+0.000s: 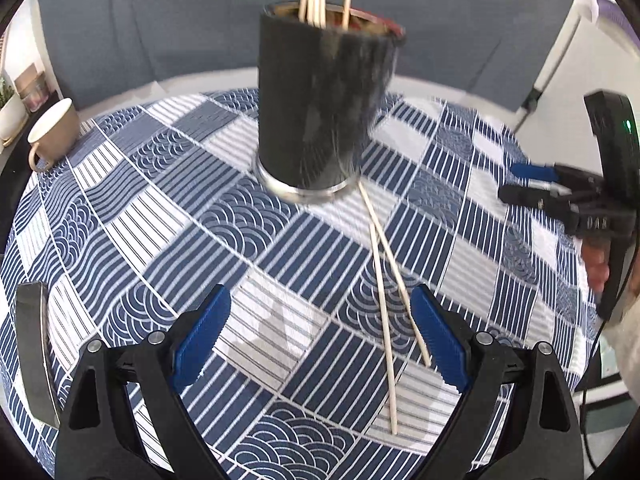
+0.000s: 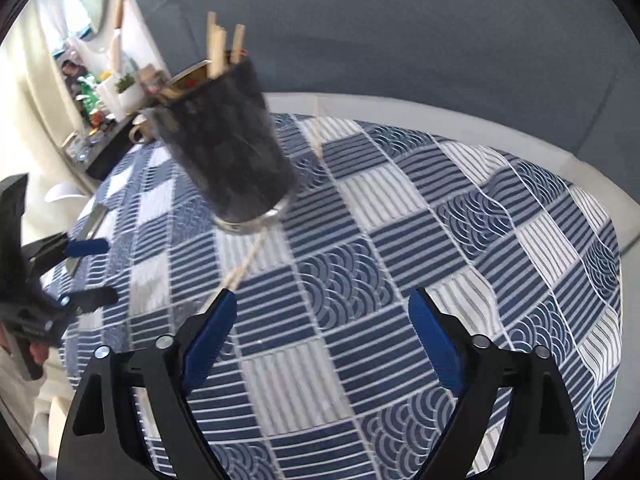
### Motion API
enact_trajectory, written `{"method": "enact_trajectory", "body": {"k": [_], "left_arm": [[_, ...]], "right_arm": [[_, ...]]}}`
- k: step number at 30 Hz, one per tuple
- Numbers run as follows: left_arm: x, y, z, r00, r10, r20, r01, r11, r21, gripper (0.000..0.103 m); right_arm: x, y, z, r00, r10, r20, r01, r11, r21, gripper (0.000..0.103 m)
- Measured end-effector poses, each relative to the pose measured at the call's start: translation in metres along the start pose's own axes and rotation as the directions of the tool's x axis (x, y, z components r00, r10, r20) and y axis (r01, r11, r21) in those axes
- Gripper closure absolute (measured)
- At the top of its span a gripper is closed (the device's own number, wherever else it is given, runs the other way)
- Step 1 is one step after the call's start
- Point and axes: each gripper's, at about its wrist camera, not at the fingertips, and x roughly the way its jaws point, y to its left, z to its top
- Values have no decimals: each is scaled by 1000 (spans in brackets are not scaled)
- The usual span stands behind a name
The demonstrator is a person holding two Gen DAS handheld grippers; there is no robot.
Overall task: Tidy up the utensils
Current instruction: 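Lower both open tools toward the sticks beside the cup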
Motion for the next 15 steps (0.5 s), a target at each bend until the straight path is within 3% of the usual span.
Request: {"method": "enact_trajectory", "body": {"k": [8, 15], "left_arm": [[11, 9, 3, 999, 12, -33, -12, 1000, 14, 14], [28, 7, -4, 996, -21, -81, 24, 999, 43, 13]], "right_arm": [[29, -26, 30, 999, -32, -30, 33, 999, 37, 18], [77, -49, 102, 999, -34, -40, 38, 994, 99, 18]]}}
